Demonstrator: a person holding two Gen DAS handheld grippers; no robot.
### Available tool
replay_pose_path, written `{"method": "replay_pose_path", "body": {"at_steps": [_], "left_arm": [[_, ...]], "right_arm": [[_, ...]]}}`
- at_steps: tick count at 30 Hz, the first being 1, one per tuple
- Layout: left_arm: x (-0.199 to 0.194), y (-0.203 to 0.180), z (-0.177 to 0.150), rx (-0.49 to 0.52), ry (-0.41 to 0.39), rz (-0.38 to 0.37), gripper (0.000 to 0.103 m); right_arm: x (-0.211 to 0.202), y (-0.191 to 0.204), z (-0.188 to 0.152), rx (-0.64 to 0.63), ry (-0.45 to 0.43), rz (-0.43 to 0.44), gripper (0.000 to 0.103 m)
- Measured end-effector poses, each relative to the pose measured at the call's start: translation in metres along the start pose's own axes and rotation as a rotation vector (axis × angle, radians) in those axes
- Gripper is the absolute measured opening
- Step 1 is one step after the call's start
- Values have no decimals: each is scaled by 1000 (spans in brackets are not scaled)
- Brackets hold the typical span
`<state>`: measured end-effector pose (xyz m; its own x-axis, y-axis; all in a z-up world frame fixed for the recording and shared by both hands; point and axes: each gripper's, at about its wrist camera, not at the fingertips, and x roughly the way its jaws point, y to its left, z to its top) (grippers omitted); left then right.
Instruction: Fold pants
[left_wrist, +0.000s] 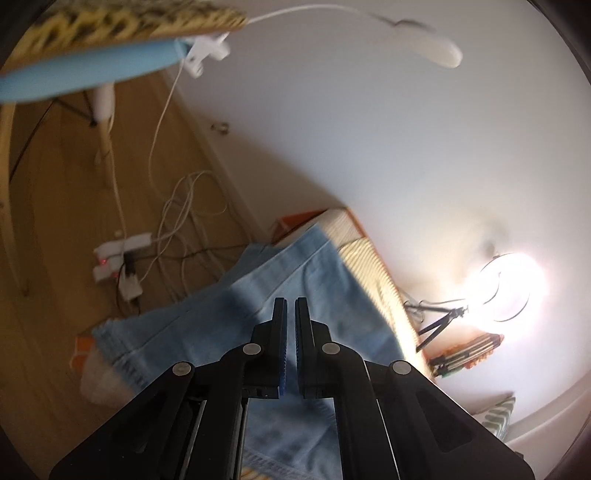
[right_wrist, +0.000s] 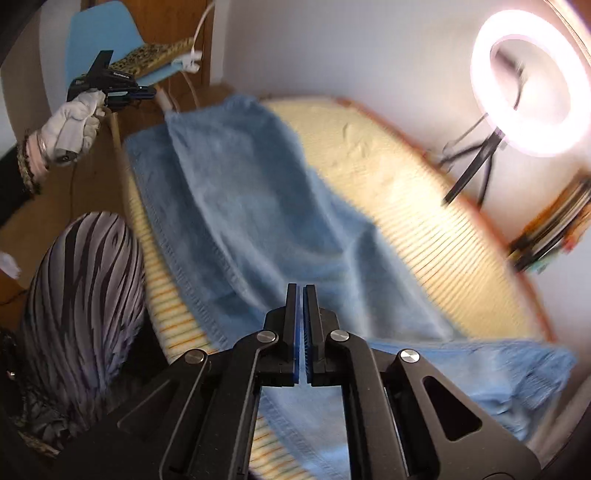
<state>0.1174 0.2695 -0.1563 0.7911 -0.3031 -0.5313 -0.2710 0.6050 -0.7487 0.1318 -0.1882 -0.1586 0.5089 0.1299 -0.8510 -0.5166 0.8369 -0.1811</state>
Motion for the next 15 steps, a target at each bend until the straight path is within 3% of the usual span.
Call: {"method": "replay_pose_path", "body": {"at_steps": [2, 3, 4, 5, 7, 8, 15], "left_arm": [[8, 4, -4, -35, 27, -22, 5], [14, 5, -5, -55, 48, -28, 13], [20, 5, -6, -69, 65, -9, 31], [23, 3, -7, -77, 72, -3, 36], [29, 1, -7, -99, 72, 0, 41], [32, 0, -7, -108, 75, 8, 41], [60, -6, -6, -90, 96, 56, 38]], "right_arm": [[9, 3, 0, 8, 4, 4, 3], [14, 4, -1, 8, 11, 32, 3], [19, 5, -1, 6, 16, 51, 4], [24, 8, 0, -4, 19, 53, 15], [35, 14, 0, -39, 24, 27, 63], [40, 16, 0, -56, 19, 19, 68], [71, 20, -5, -120, 85, 5, 68]]}}
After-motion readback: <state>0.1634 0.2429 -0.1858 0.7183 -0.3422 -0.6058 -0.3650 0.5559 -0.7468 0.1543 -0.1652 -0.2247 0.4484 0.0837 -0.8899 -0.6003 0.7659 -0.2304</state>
